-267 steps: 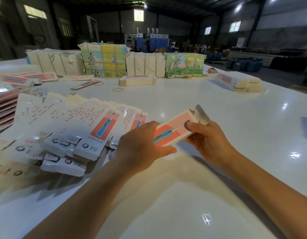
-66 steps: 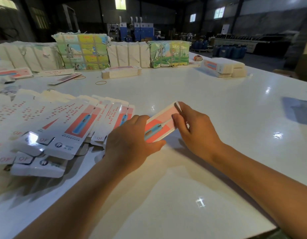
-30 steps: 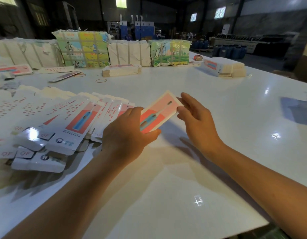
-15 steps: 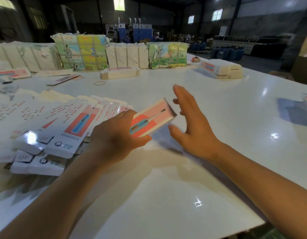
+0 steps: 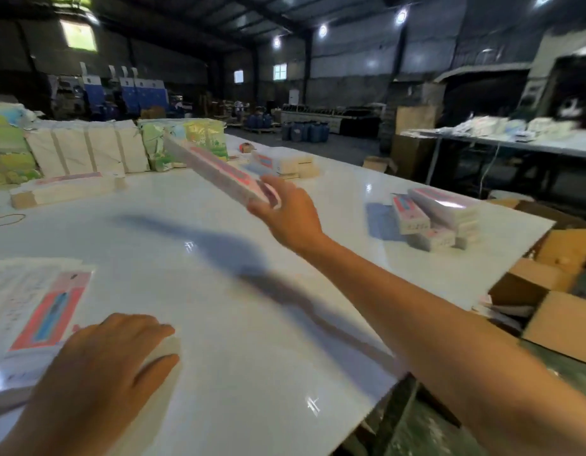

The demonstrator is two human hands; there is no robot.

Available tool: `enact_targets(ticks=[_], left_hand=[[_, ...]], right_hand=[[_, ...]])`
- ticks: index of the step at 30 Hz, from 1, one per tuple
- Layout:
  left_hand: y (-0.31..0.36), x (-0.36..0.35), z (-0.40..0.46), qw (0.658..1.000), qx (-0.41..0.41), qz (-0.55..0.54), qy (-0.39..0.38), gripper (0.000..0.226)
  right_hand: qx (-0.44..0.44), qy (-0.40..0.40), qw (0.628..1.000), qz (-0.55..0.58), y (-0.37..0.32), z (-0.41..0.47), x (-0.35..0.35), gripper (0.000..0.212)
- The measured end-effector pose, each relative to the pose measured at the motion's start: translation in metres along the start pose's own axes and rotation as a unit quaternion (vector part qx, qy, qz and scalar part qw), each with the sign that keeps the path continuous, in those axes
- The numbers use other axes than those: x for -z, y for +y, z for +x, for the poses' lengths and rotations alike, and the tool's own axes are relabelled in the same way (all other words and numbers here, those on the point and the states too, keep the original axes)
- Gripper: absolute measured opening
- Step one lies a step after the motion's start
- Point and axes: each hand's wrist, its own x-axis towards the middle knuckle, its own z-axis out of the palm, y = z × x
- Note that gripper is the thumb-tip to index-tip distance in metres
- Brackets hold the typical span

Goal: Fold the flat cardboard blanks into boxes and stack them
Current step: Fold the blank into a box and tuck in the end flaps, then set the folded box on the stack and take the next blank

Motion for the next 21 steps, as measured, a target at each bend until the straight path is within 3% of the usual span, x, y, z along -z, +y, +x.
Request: enact_targets(ticks=[3, 6, 9, 11, 16, 19, 21], left_hand=[[-0.019, -0.016, -0.003, 0.996, 0.020, -0.083, -0.034, 0.030], [-0.034, -0.028, -0.006, 0.993, 0.029, -0.099, -0.061, 0.033], [-0.039, -0.035, -0.006, 0.994, 0.020, -0.080, -0.068, 0.034], [-0.038, -0.033, -0.002, 0.996, 0.013, -0.062, -0.062, 0.034], [-0.008, -0.008, 0.010, 0.999, 0.006, -0.034, -0.034, 0.029], [0.013, 0.010, 0.016, 0.995, 0.051, -0.055, -0.063, 0.030], [0.020, 0.015, 0.016, 0.991, 0.089, -0.058, -0.082, 0.039]], right_hand=[[-0.083, 0.106, 0.982, -0.136, 0.053, 0.045, 0.071, 0.033], [-0.193, 0.183, 0.922, -0.280, 0.118, 0.051, 0.140, 0.031], [-0.283, 0.168, 0.850, -0.412, 0.175, 0.020, 0.180, 0.035], [-0.325, 0.122, 0.827, -0.441, 0.198, -0.004, 0.190, 0.038], [-0.292, 0.121, 0.836, -0.449, 0.185, 0.001, 0.192, 0.044], [-0.198, 0.170, 0.889, -0.376, 0.142, 0.028, 0.170, 0.042], [-0.101, 0.158, 0.932, -0.309, 0.100, 0.042, 0.135, 0.037]])
